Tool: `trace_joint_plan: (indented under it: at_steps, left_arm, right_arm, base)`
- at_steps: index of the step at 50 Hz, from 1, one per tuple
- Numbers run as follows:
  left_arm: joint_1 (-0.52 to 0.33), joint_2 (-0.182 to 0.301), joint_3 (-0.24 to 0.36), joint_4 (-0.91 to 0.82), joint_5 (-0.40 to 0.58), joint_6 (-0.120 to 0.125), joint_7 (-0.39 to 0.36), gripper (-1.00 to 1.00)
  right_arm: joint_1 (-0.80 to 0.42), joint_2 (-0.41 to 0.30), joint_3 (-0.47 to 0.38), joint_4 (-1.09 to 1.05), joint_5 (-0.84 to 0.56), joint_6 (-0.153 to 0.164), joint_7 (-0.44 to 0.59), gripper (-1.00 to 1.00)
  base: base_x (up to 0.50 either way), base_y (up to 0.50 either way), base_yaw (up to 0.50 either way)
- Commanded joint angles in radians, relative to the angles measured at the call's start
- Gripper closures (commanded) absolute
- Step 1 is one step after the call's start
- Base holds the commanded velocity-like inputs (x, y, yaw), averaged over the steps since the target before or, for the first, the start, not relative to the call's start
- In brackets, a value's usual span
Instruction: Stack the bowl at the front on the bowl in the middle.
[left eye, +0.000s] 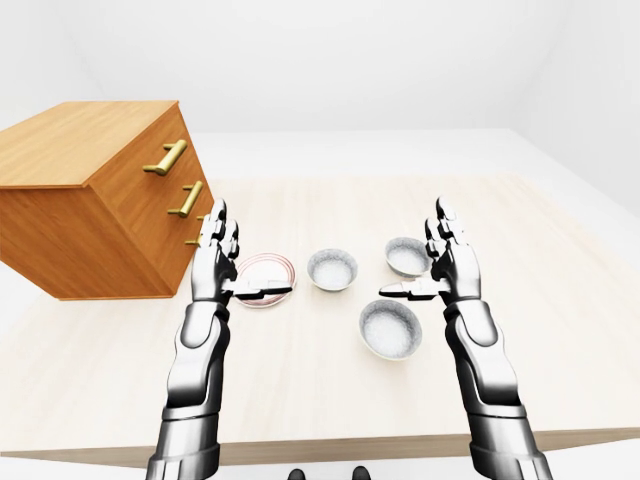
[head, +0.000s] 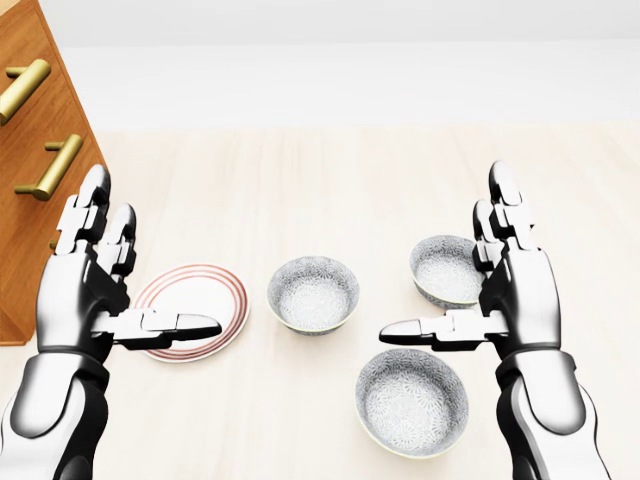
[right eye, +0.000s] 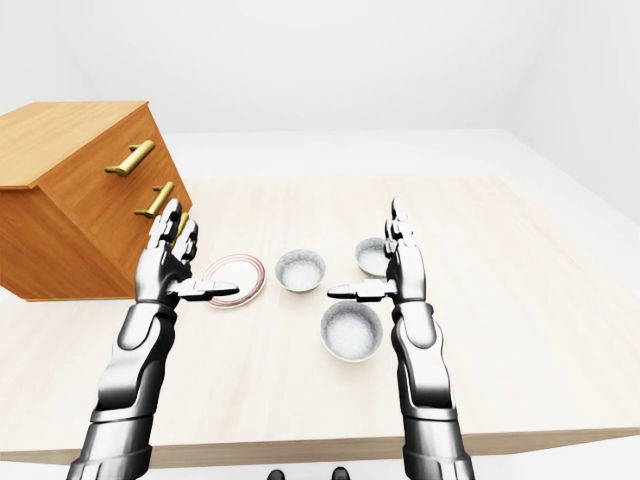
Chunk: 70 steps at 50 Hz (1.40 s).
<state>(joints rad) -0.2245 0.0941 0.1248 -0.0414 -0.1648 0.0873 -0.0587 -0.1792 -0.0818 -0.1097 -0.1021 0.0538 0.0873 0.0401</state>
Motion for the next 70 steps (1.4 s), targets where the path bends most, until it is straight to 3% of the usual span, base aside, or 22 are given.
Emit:
trace_joint_plan:
  at_steps: [1, 15, 18, 19, 20, 24, 33, 40, 56, 70]
  left_arm:
    - [0.005, -0.001, 0.0, 0.003, -0.003, 0.0, 0.0, -1.0]
    - [0.012, -0.004, -0.002, 0.011, -0.004, 0.0, 0.003, -1.0]
    - [0.012, -0.005, -0.002, 0.015, -0.005, 0.0, 0.002, -1.0]
    - [0.014, -0.005, -0.003, 0.014, -0.005, 0.0, 0.002, -1.0]
    - [0.014, -0.006, -0.003, 0.014, -0.004, 0.0, 0.002, -1.0]
    - [0.016, -0.006, -0.003, 0.009, -0.006, 0.0, 0.002, -1.0]
    - [0.014, -0.006, -0.003, 0.012, -0.008, 0.0, 0.004, -1.0]
    - [0.012, -0.005, -0.002, 0.014, -0.01, 0.0, 0.005, -1.0]
    - [0.009, -0.007, -0.003, 0.034, -0.011, 0.0, 0.004, -1.0]
    - [0.014, -0.006, -0.003, 0.045, -0.009, 0.0, 0.003, -1.0]
  right_arm:
    - [0.002, 0.0, 0.003, 0.01, -0.012, 0.0, -0.001, -1.0]
    - [-0.006, -0.004, 0.005, 0.034, -0.044, 0.0, 0.006, -1.0]
    - [-0.018, -0.025, 0.013, 0.088, -0.117, 0.0, -0.003, -1.0]
    - [-0.044, -0.044, 0.013, 0.147, -0.178, -0.024, -0.029, -1.0]
    - [-0.071, -0.061, 0.009, 0.194, -0.228, -0.068, -0.049, -1.0]
    - [-0.186, -0.129, -0.004, 0.32, -0.373, -0.175, -0.082, -1.0]
    - [-0.33, -0.304, -0.014, 0.62, -0.723, -0.175, -0.152, -1.0]
    - [-0.432, -0.341, -0.002, 0.816, -0.803, -0.175, -0.181, -1.0]
    - [-0.657, -0.309, 0.107, 1.242, -0.954, -0.175, -0.316, -1.0]
    - [-0.676, -0.258, 0.149, 1.311, -1.037, -0.175, -0.344, -1.0]
  base:
    - [0.0, 0.0, 0.0]
    - [0.08, 0.0, 0.0]
    - [0.0, 0.0, 0.0]
    - [0.0, 0.0, 0.0]
    - [0.0, 0.0, 0.0]
    - [0.0, 0.0, 0.0]
    - [0.0, 0.0, 0.0]
    - [0.0, 0.0, 0.0]
    - [0.0, 0.0, 0.0]
    - [0.0, 0.0, 0.0]
